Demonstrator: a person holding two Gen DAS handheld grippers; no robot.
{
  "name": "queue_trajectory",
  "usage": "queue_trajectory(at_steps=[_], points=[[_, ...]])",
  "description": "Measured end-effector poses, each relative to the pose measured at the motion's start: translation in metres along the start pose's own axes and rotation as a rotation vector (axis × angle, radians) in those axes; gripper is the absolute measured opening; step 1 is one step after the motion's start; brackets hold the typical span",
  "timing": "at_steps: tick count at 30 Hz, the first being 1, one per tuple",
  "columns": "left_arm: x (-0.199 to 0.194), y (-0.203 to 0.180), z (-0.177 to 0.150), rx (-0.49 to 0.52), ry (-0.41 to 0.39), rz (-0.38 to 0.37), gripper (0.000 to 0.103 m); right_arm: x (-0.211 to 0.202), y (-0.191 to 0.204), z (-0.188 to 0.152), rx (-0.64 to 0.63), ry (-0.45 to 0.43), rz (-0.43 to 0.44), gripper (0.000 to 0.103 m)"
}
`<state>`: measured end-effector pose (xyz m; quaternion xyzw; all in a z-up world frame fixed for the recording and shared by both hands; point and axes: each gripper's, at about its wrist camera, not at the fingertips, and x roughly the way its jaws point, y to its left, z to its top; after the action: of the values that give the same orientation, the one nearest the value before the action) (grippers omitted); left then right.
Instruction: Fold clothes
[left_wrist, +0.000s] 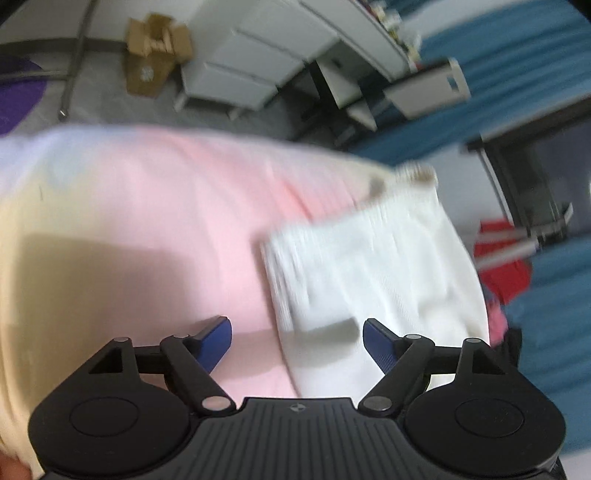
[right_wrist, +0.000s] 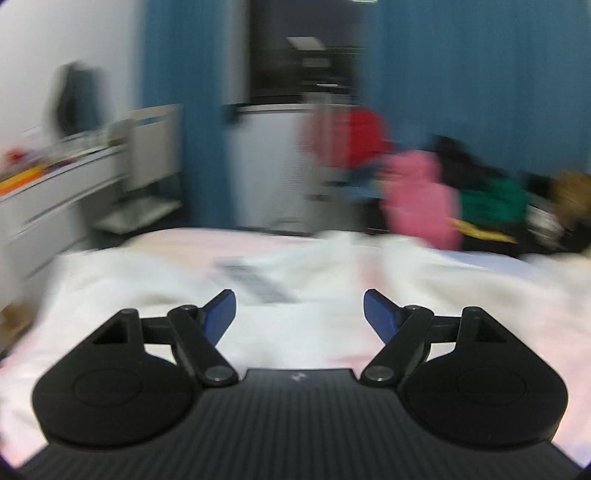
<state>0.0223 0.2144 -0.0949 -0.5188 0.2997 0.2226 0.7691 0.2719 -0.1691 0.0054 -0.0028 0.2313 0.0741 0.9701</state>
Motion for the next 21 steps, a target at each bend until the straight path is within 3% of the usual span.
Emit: queue_trajectory(at_steps=[4, 7, 11, 13, 16, 18, 19, 20, 21], points=[[0.017, -0.01, -0.026, 0.051, 0.107, -0.073, 0.081, 0.009, -0.098, -0.006, 0.151, 0.008, -0.225, 0.078], [0.031, -0.015, -0.033, 0.023, 0.121, -0.08, 0.081, 0.028, -0.15, -0.007, 0.228, 0.025, -0.306, 0.078], [0.041, -0.019, -0.033, -0.018, 0.069, -0.092, 0.08, 0.058, -0.189, -0.021, 0.329, 0.045, -0.305, 0.078], [0.044, -0.022, -0.035, -0.011, 0.034, -0.091, 0.071, 0.087, -0.196, -0.026, 0.378, 0.089, -0.269, 0.078], [0.046, -0.025, -0.036, -0.006, -0.004, -0.085, 0.054, 0.115, -0.199, -0.037, 0.374, 0.124, -0.298, 0.077], [0.047, -0.026, -0.033, -0.009, -0.012, -0.087, 0.033, 0.135, -0.196, -0.043, 0.36, 0.145, -0.321, 0.059], [0.047, -0.026, -0.031, -0.012, -0.012, -0.091, 0.029, 0.138, -0.192, -0.043, 0.359, 0.139, -0.313, 0.038], [0.047, -0.026, -0.029, -0.017, -0.013, -0.1, 0.022, 0.136, -0.188, -0.043, 0.36, 0.119, -0.311, 0.024], [0.046, -0.026, -0.027, -0.02, -0.018, -0.113, 0.018, 0.134, -0.184, -0.044, 0.36, 0.099, -0.308, 0.02]])
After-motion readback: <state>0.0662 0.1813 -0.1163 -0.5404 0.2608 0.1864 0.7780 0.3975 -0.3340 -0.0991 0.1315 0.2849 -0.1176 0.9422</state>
